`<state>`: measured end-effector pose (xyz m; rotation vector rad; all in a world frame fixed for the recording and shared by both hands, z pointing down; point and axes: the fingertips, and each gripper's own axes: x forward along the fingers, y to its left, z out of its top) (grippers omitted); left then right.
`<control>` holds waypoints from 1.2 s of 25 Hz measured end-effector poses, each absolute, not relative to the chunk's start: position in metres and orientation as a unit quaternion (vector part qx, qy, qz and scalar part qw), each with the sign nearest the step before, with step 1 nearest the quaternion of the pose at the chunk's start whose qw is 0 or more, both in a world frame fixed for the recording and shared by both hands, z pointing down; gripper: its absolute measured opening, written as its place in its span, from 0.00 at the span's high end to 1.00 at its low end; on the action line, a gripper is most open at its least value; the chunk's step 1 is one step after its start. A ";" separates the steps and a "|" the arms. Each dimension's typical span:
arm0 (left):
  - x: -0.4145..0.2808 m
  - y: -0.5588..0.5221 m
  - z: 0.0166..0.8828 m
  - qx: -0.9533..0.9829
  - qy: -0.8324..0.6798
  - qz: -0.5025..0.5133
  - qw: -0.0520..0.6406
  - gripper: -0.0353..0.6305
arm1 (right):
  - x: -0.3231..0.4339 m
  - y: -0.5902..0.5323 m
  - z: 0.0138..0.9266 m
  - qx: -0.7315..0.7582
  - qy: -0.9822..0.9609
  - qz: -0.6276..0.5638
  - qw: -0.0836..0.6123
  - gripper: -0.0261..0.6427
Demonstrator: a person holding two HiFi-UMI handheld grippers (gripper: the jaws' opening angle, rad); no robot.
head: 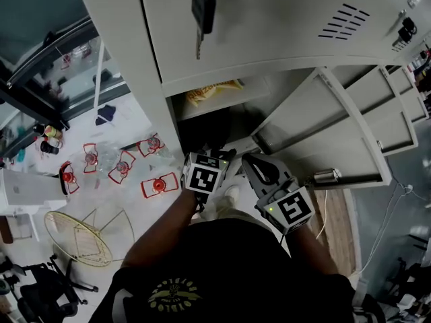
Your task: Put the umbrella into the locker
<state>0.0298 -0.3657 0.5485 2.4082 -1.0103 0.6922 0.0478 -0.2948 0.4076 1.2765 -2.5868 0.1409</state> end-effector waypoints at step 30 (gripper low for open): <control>0.020 -0.271 0.628 0.854 -0.286 0.349 0.258 0.62 | 0.050 -0.258 0.409 0.495 -0.860 0.059 0.109 0.92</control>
